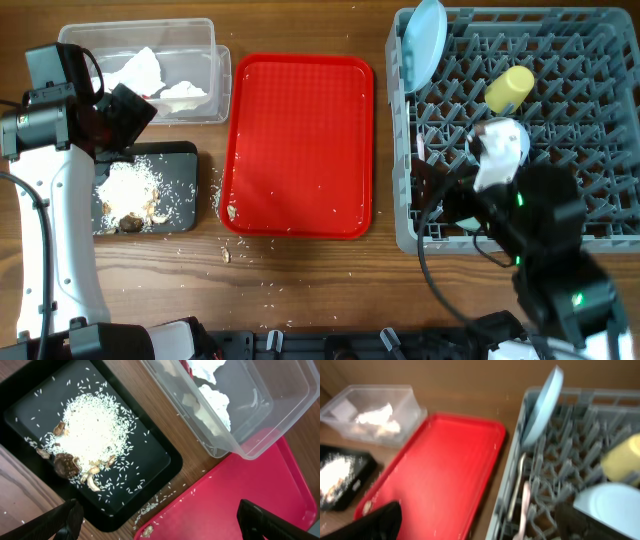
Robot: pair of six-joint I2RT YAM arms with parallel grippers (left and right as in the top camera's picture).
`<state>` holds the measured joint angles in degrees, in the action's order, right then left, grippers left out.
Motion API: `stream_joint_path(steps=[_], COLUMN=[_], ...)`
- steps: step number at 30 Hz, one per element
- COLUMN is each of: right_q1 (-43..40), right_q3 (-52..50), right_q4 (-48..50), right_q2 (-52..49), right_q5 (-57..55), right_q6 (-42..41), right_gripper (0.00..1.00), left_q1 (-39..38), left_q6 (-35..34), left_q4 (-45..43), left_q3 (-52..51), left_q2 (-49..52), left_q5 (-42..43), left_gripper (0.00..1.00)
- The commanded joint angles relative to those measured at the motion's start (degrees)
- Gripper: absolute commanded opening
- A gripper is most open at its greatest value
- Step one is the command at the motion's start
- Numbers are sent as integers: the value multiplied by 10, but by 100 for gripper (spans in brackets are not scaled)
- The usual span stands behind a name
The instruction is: Sort waste into correct bins and load items into the dishwasher rack
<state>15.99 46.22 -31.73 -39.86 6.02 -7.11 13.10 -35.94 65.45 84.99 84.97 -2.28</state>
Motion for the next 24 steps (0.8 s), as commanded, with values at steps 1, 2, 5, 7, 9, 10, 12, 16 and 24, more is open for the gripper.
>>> stream_joint_path(steps=[1,2,5,7,9,10,12,16,24], right_q1=[-25,-30,-47,-68,-90,-102,-117,-138,-160], right_q3=[-135,-174,-279,-326,-358,-374,-400,-445,-459], right_q4=[79,116,218,261,291,310,334,361,319], right_q2=[89,113,179,220,249,261,285,333,397], right_q5=[33,39,42,42,42,42,37,36,-23], right_q6=[10,10,10,-7,-29,-44,-66,-80,-44], right_gripper=[100,100,100,100,100,100,100,100,100], left_q1=[3,3,3,3,3,3,3,3,3], left_q6=[-5,-5,-5,-5,-5,-5,-5,-5,-5], left_q4=[0,0,0,0,0,0,0,0,0], left_q3=[2,2,2,2,2,2,2,2,2], left_q2=[2,2,2,2,2,2,2,2,2], left_q5=[-4,-4,-4,-4,-4,-4,-4,-4,-4], left_gripper=[100,100,100,100,100,100,100,100,100])
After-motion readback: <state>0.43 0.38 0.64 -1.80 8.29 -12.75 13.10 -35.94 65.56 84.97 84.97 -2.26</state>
